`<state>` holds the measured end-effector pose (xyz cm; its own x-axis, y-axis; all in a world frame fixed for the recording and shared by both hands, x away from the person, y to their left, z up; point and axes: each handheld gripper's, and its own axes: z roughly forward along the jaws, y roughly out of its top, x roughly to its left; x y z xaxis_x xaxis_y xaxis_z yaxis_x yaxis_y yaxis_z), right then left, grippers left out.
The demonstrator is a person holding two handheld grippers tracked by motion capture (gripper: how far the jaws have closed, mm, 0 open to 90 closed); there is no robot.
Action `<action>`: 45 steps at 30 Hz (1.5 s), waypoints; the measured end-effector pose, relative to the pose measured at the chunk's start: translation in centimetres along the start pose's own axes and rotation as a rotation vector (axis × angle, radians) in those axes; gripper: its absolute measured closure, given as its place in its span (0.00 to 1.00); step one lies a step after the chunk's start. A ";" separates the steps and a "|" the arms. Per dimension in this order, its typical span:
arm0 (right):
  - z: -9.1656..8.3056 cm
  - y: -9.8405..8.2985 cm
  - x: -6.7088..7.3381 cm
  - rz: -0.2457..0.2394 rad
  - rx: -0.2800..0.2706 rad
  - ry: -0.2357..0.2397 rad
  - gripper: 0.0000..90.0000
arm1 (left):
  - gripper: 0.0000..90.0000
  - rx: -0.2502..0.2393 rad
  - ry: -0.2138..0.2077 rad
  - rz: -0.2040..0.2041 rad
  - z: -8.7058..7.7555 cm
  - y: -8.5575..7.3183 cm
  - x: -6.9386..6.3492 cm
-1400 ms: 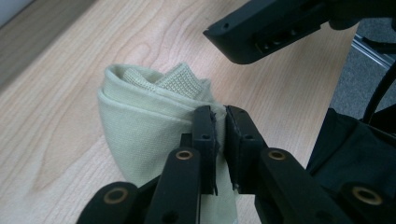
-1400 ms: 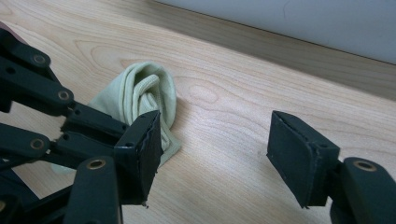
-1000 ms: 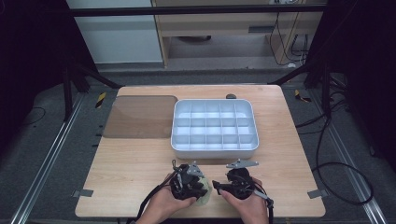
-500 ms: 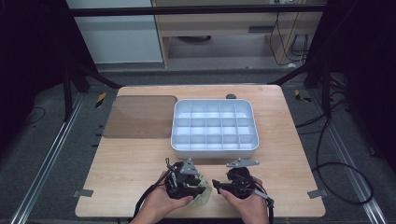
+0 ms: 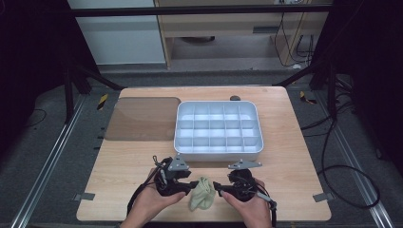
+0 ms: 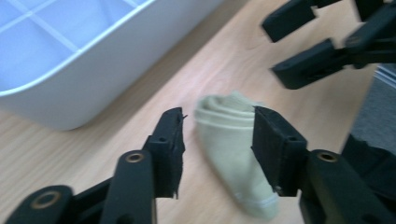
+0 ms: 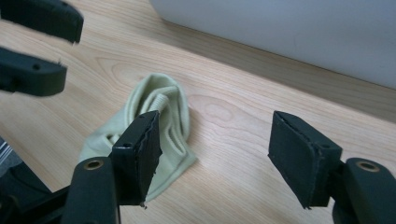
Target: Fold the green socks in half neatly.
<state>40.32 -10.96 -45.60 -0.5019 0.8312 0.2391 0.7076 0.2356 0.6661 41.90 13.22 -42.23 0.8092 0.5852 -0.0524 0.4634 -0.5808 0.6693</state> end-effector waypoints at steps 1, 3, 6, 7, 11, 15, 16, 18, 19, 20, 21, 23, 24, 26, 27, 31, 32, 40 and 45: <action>0.0 0.1 0.1 0.001 0.001 0.003 0.37 | 0.54 0.000 0.011 -0.009 -0.1 -0.2 0.3; 0.1 0.2 0.4 0.001 0.002 0.012 0.36 | 0.47 0.001 0.040 -0.029 -0.2 -0.6 0.9; 0.4 0.5 0.8 -0.005 0.004 0.026 0.34 | 0.37 0.010 0.068 -0.062 -0.2 -1.5 1.9; 0.5 0.6 0.9 -0.007 0.006 0.032 0.34 | 0.35 0.009 0.073 -0.069 -0.2 -1.8 2.2; 1.2 0.7 1.7 -0.015 0.015 0.045 0.35 | 0.26 0.011 0.102 -0.079 -0.4 -3.4 3.5; 2.1 0.9 2.4 -0.017 0.023 0.057 0.37 | 0.20 0.018 0.127 -0.086 -0.7 -5.2 4.6; 2.3 0.9 2.5 -0.020 0.026 0.054 0.38 | 0.19 0.017 0.128 -0.092 -0.7 -5.7 5.0; 2.7 0.9 2.7 -0.018 0.030 0.055 0.39 | 0.17 0.034 0.141 -0.094 -0.9 -6.7 5.6; 2.9 1.0 2.7 -0.016 0.033 0.057 0.40 | 0.16 0.043 0.156 -0.091 -0.9 -7.2 5.9; 3.0 0.9 2.8 -0.017 0.038 0.055 0.41 | 0.16 0.047 0.168 -0.092 -1.1 -7.6 6.2; 3.2 0.9 2.8 -0.018 0.042 0.056 0.41 | 0.16 0.039 0.179 -0.101 -1.2 -8.0 6.5; 3.6 0.8 2.9 -0.015 0.049 0.060 0.43 | 0.16 0.041 0.198 -0.110 -1.4 -8.7 7.0; 3.8 0.7 2.9 -0.019 0.056 0.055 0.44 | 0.16 0.039 0.198 -0.119 -1.5 -9.0 7.3; 4.2 0.4 2.9 -0.020 0.073 0.052 0.46 | 0.16 0.034 0.210 -0.126 -1.7 -9.6 7.7; 4.3 0.3 2.9 -0.022 0.081 0.045 0.46 | 0.16 0.029 0.217 -0.132 -1.7 -9.9 7.9; 4.7 0.0 2.9 -0.025 0.099 0.036 0.50 | 0.16 0.015 0.224 -0.167 -2.1 -10.8 8.9; 4.8 -0.1 3.0 -0.024 0.108 0.032 0.51 | 0.16 0.012 0.231 -0.175 -2.1 -10.9 9.0; 5.2 -0.4 3.0 -0.019 0.115 0.051 0.59 | 0.16 0.012 0.230 -0.194 -2.1 -11.6 9.3; 5.2 -0.4 2.8 -0.015 0.116 0.070 0.63 | 0.14 0.016 0.218 -0.204 -1.9 -11.8 9.6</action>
<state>41.20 -6.11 -48.89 -0.5434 0.7911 0.2808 0.7503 0.3077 0.5851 43.46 26.80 -49.22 0.6031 0.7973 -0.0229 0.6153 -0.4467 0.6495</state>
